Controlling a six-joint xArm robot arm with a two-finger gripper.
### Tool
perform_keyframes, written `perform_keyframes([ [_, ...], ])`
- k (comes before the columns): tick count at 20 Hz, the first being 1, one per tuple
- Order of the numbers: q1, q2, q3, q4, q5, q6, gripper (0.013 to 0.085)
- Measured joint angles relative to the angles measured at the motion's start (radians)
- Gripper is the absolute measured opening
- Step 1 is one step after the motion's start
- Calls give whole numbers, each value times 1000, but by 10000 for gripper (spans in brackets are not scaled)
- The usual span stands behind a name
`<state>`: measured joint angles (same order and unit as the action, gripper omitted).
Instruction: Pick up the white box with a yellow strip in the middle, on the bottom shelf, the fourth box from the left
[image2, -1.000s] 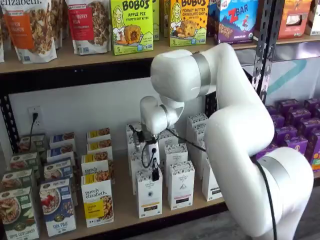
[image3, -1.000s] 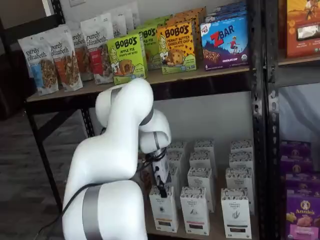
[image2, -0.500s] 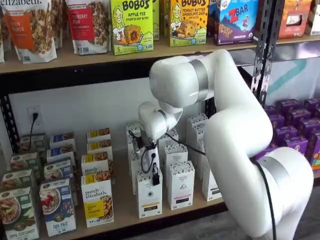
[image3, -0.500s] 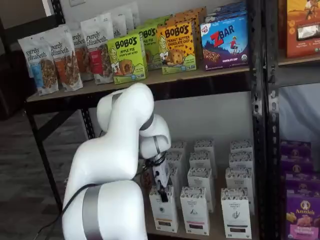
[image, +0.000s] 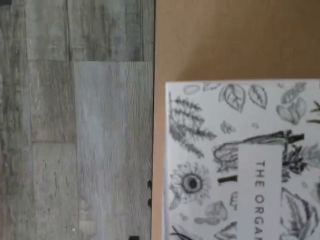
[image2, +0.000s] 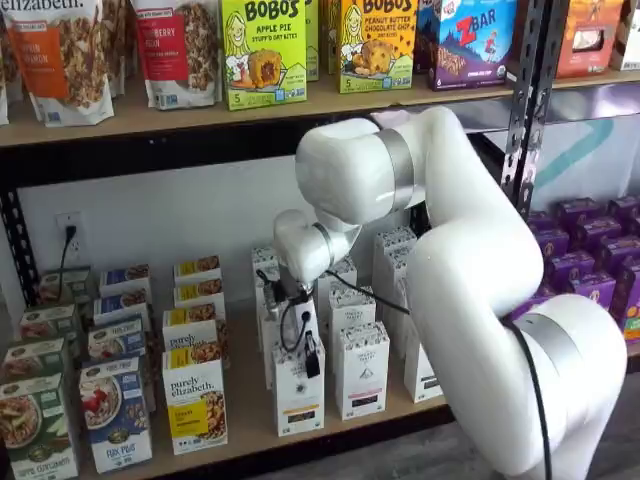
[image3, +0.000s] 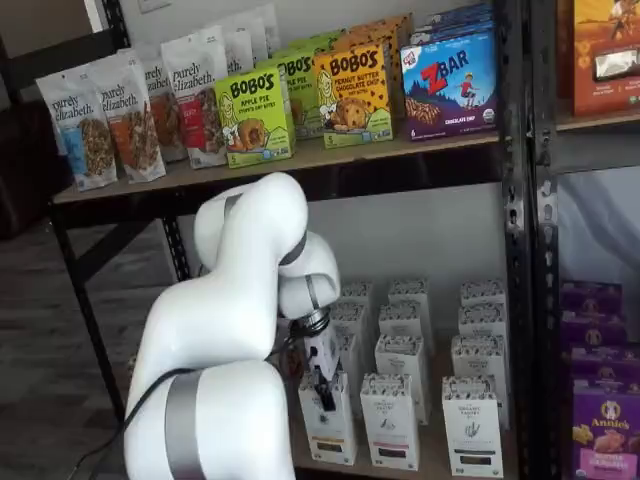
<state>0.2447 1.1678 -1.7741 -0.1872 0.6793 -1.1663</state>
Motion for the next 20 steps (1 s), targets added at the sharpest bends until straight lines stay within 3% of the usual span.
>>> perform_keyframes([
  [1, 0, 0, 1, 7, -1, -6, 850],
  [3, -3, -4, 7, 19, -4, -18, 770],
  [9, -5, -9, 16, 46, -16, -41, 650],
  [15, 5, -4, 8, 60, -11, -43, 650],
  [20, 8, 0, -11, 108, 33, -78, 650],
])
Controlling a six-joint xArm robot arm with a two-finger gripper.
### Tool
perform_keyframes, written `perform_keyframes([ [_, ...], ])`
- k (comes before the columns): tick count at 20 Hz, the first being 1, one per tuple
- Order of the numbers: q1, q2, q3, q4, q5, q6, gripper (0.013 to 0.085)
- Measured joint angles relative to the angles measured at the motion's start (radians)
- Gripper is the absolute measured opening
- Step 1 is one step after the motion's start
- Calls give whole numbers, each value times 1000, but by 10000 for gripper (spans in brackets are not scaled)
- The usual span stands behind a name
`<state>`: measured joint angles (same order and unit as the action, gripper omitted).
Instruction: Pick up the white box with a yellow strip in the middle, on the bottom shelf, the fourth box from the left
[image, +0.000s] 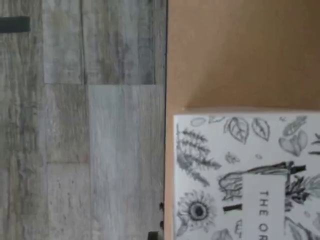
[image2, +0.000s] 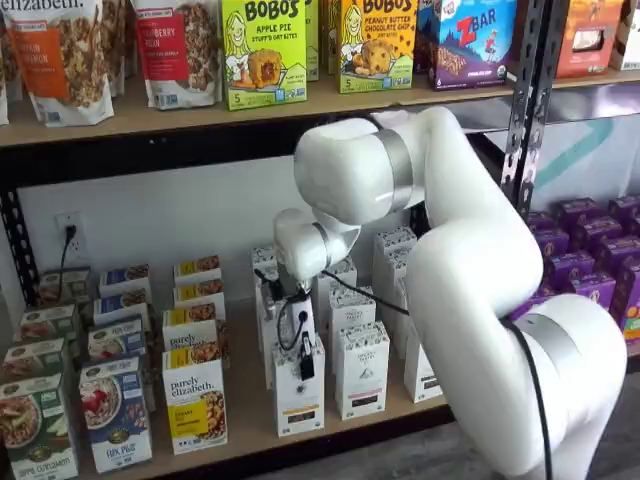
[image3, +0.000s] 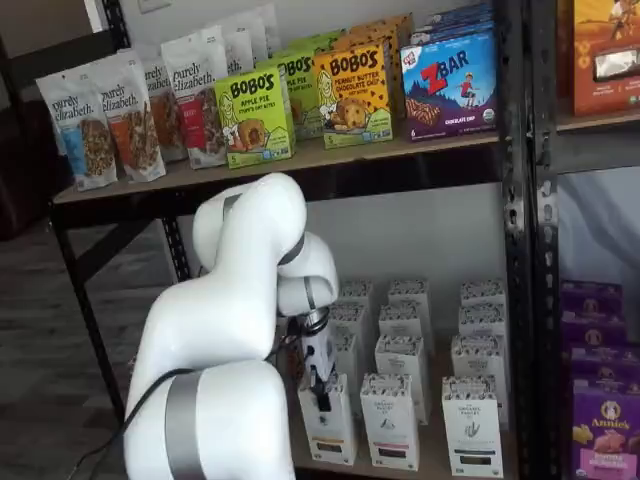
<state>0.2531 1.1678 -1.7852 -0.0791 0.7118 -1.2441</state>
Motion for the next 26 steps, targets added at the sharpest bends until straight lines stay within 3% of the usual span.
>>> perform_keyframes([
  [4, 0, -6, 10, 6, -2, -4, 650],
  [9, 0, -25, 65, -15, -103, 12, 650],
  [13, 2, -27, 73, -12, -122, 11, 490],
  [15, 3, -29, 76, -9, -123, 10, 450],
  [21, 5, -45, 86, 42, -86, -30, 450],
  [26, 12, -97, 178, 51, -135, -31, 450],
])
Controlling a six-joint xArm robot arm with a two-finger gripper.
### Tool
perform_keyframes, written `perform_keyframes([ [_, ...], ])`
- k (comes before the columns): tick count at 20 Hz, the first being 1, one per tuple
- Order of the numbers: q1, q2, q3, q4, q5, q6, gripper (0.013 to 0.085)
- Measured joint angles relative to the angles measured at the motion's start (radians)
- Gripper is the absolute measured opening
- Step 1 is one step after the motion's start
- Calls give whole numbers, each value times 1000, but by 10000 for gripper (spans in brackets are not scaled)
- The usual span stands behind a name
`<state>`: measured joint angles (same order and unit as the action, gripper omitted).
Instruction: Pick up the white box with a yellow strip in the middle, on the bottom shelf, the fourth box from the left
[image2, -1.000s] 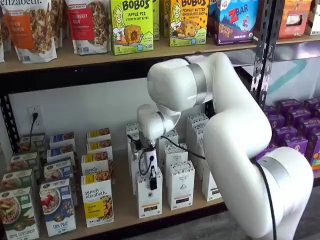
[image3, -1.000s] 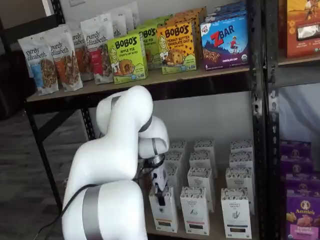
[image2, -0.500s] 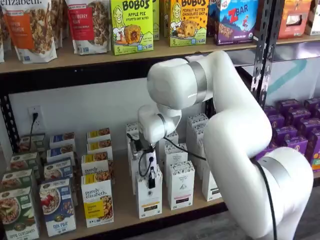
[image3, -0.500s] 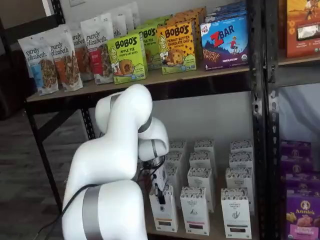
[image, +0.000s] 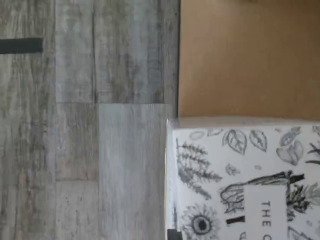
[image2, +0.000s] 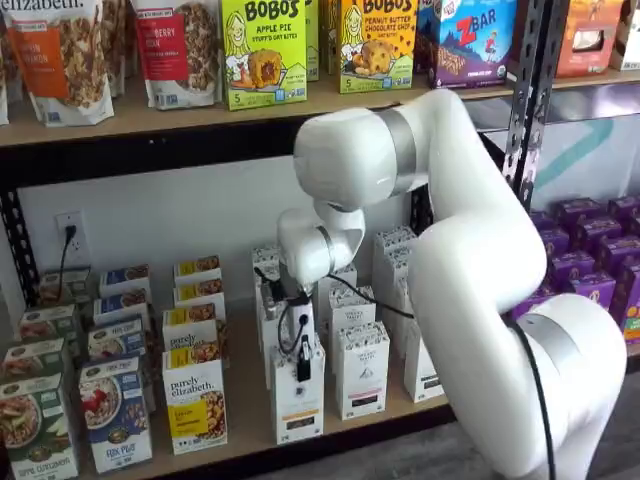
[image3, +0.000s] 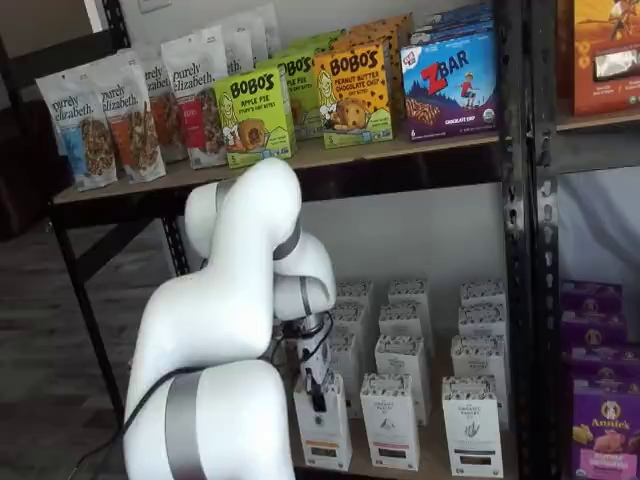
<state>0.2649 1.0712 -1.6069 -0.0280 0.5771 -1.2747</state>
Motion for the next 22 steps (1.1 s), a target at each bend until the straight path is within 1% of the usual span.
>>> perform_keyframes([
  [5, 9, -67, 113, 4, -40, 5, 450],
  [9, 19, -145, 233, 7, -72, 14, 450],
  [12, 28, -194, 311, -8, -108, 35, 450],
  [17, 36, -284, 448, -48, -177, 81, 450],
  [20, 43, -333, 506, -38, -174, 79, 450],
  [22, 49, -377, 559, -51, -191, 97, 450],
])
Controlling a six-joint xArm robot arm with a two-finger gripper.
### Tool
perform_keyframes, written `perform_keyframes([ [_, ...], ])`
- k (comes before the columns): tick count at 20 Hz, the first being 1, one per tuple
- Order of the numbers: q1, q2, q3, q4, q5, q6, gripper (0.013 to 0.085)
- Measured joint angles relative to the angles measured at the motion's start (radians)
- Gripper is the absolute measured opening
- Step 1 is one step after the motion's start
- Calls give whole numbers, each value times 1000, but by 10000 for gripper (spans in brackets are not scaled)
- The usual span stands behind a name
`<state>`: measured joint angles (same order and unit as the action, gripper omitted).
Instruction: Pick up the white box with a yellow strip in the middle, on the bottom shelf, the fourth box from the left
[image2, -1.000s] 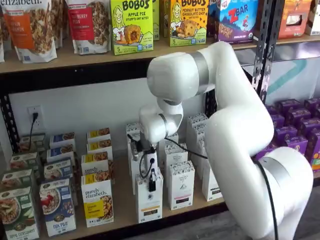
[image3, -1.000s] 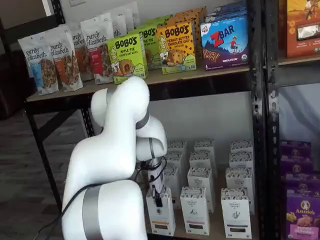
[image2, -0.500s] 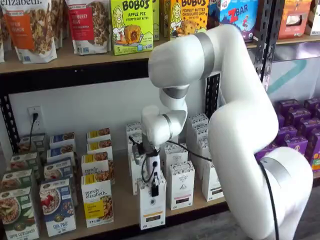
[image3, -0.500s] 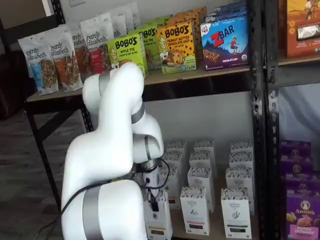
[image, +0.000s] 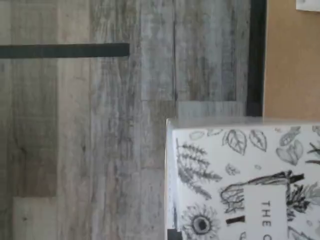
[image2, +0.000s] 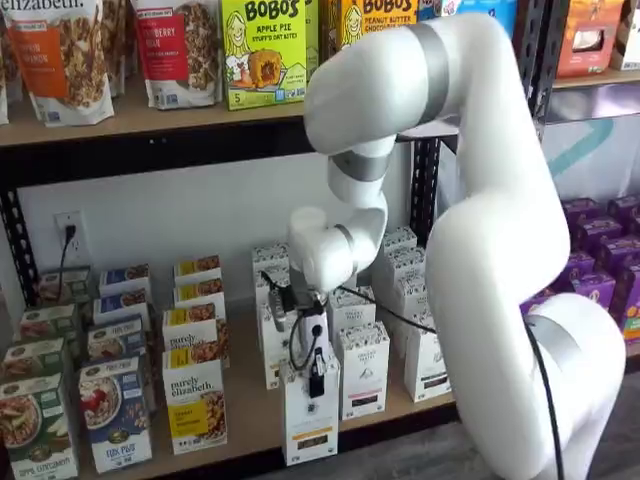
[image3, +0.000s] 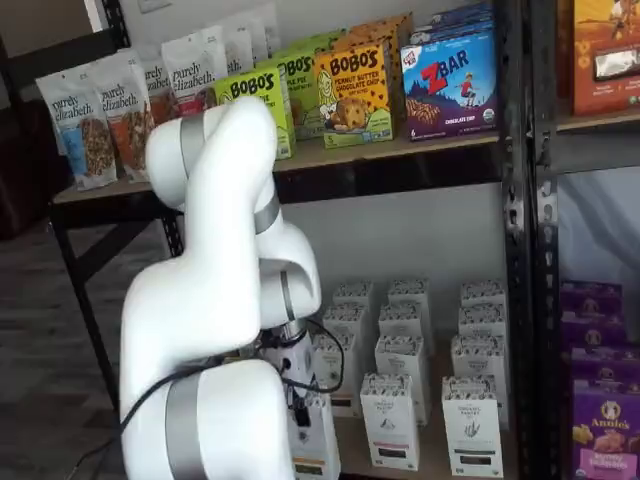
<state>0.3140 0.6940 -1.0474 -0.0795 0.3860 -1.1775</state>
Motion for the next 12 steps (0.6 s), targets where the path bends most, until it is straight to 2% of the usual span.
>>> perform_keyframes([
  [4, 16, -93, 104, -22, -34, 36, 450],
  [9, 43, -207, 206, -41, -32, 81, 450],
  [12, 60, -288, 278, -31, -42, 88, 450],
])
